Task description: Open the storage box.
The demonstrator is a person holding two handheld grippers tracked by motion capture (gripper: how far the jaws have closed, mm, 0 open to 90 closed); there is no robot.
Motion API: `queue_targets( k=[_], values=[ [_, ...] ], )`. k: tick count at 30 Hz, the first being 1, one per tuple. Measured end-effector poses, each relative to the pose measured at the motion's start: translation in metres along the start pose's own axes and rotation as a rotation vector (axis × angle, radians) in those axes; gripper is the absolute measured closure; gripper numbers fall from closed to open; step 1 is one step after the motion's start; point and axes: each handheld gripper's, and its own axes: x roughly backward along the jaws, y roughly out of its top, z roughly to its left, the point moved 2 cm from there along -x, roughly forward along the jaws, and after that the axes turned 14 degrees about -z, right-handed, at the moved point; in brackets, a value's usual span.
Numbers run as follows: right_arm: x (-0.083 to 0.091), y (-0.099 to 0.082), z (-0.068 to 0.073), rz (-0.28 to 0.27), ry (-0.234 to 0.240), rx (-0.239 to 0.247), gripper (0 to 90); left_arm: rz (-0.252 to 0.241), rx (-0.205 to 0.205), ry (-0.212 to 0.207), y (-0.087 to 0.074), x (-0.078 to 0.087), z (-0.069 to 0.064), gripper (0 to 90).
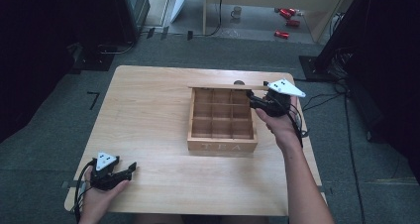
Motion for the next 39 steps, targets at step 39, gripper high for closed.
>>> queue_targets(
  k=[39],
  values=[
    [-0.052, 0.021, -0.026, -0.060, 0.011, -0.033, 37.8, 0.005, -0.015, 0.008, 0.000, -0.001, -0.002, 29.5]
  ],
)
